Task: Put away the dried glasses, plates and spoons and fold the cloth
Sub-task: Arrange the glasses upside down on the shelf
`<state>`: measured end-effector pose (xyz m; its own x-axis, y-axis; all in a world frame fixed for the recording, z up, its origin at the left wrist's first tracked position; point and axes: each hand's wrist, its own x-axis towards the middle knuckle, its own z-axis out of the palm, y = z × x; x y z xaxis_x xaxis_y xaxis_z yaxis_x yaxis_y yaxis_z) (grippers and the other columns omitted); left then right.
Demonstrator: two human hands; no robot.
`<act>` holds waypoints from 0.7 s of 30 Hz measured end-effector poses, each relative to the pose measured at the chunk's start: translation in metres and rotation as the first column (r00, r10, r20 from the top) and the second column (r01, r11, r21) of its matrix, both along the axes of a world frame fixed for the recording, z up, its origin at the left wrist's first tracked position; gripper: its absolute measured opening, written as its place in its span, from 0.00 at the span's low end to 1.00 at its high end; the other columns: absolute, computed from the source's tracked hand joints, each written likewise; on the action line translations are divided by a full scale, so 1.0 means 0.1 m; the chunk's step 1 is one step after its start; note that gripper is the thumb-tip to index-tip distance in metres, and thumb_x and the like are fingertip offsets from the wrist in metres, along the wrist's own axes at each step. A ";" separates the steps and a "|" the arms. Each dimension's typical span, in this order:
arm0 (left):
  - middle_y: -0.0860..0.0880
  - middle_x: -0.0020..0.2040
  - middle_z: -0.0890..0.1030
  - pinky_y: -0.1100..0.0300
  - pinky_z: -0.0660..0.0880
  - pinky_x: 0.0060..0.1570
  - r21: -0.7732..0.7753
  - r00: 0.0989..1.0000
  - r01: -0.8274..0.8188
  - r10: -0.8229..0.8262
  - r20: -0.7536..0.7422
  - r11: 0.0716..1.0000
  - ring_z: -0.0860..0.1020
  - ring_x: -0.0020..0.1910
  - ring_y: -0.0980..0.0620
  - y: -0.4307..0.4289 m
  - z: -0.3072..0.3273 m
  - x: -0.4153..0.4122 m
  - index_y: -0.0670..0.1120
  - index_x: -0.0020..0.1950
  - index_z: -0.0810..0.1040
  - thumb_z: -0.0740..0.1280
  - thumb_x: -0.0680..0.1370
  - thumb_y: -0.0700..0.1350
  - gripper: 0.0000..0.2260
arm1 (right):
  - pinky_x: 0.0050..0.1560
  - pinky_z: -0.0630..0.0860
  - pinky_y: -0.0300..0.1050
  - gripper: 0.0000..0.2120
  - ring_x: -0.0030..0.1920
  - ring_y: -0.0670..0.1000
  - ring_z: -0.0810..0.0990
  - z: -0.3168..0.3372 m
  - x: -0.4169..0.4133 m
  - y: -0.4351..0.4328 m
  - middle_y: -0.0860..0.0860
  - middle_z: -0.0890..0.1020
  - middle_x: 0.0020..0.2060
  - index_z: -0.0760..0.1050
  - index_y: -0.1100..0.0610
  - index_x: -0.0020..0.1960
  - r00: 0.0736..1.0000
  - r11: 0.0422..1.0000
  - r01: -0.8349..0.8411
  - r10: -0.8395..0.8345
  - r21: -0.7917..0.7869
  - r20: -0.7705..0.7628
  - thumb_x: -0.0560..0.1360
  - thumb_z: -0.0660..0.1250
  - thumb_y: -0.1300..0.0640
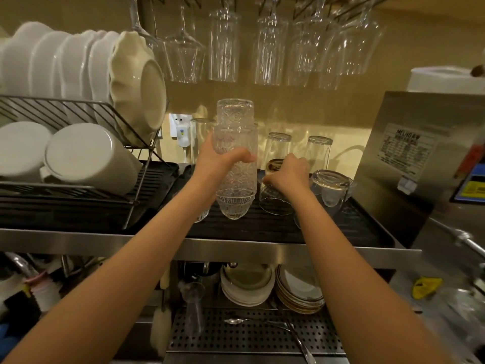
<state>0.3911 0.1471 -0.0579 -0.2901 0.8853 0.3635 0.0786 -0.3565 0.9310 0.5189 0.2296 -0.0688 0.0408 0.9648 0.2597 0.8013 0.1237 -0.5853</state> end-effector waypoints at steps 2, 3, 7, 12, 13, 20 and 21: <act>0.44 0.58 0.78 0.42 0.73 0.59 0.006 1.000 -0.003 0.003 0.000 1.000 0.77 0.56 0.45 0.00 0.01 -0.03 0.48 0.62 0.70 0.72 0.58 0.44 0.33 | 0.61 0.71 0.56 0.27 0.64 0.60 0.67 0.04 -0.01 0.00 0.60 0.68 0.62 0.68 0.61 0.61 0.998 1.000 -0.026 0.025 0.008 0.059 0.68 0.74 0.52; 0.44 0.58 0.78 0.42 0.73 0.59 0.010 1.000 -0.007 0.007 -0.002 1.000 0.77 0.56 0.45 0.00 0.02 -0.04 0.47 0.63 0.70 0.72 0.58 0.44 0.33 | 0.61 0.71 0.55 0.26 0.63 0.60 0.68 0.08 -0.01 0.00 0.60 0.69 0.61 0.69 0.61 0.61 0.995 0.999 -0.043 0.041 0.021 0.094 0.69 0.73 0.51; 0.44 0.58 0.78 0.42 0.72 0.60 0.046 0.999 -0.034 0.033 0.004 0.998 0.77 0.57 0.44 0.02 0.10 -0.12 0.46 0.65 0.68 0.72 0.58 0.43 0.35 | 0.51 0.76 0.49 0.17 0.51 0.57 0.78 0.27 -0.05 -0.01 0.58 0.79 0.52 0.75 0.61 0.54 0.990 0.982 -0.120 0.109 0.148 0.085 0.68 0.72 0.56; 0.47 0.56 0.78 0.47 0.75 0.58 0.098 0.994 -0.105 0.106 0.001 0.990 0.78 0.55 0.48 0.11 0.17 -0.26 0.48 0.62 0.69 0.74 0.57 0.42 0.34 | 0.44 0.73 0.45 0.17 0.47 0.53 0.76 0.47 -0.17 -0.05 0.56 0.78 0.54 0.75 0.59 0.58 0.971 0.942 -0.229 0.238 0.246 -0.008 0.70 0.70 0.60; 0.48 0.55 0.79 0.49 0.75 0.57 0.108 0.992 -0.125 0.126 -0.007 0.986 0.78 0.54 0.49 0.13 0.18 -0.30 0.49 0.59 0.70 0.74 0.56 0.42 0.32 | 0.44 0.72 0.45 0.17 0.48 0.52 0.75 0.49 -0.20 -0.05 0.56 0.78 0.55 0.76 0.59 0.58 0.964 0.935 -0.253 0.264 0.249 -0.011 0.70 0.70 0.60; 0.54 0.45 0.79 0.71 0.73 0.36 0.124 0.978 -0.174 0.186 -0.093 0.977 0.78 0.41 0.60 0.35 0.18 -0.62 0.52 0.53 0.69 0.76 0.59 0.38 0.27 | 0.48 0.69 0.44 0.24 0.58 0.55 0.73 0.40 -0.41 0.01 0.57 0.74 0.61 0.71 0.58 0.63 0.927 0.918 -0.364 0.374 0.159 -0.033 0.70 0.71 0.53; 0.54 0.46 0.78 0.70 0.73 0.36 0.117 0.975 -0.176 0.189 -0.114 0.977 0.78 0.43 0.59 0.39 0.16 -0.65 0.51 0.54 0.69 0.77 0.59 0.38 0.28 | 0.48 0.68 0.43 0.25 0.59 0.55 0.73 0.37 -0.43 0.03 0.57 0.73 0.62 0.70 0.58 0.64 0.925 0.916 -0.370 0.378 0.152 -0.026 0.70 0.71 0.53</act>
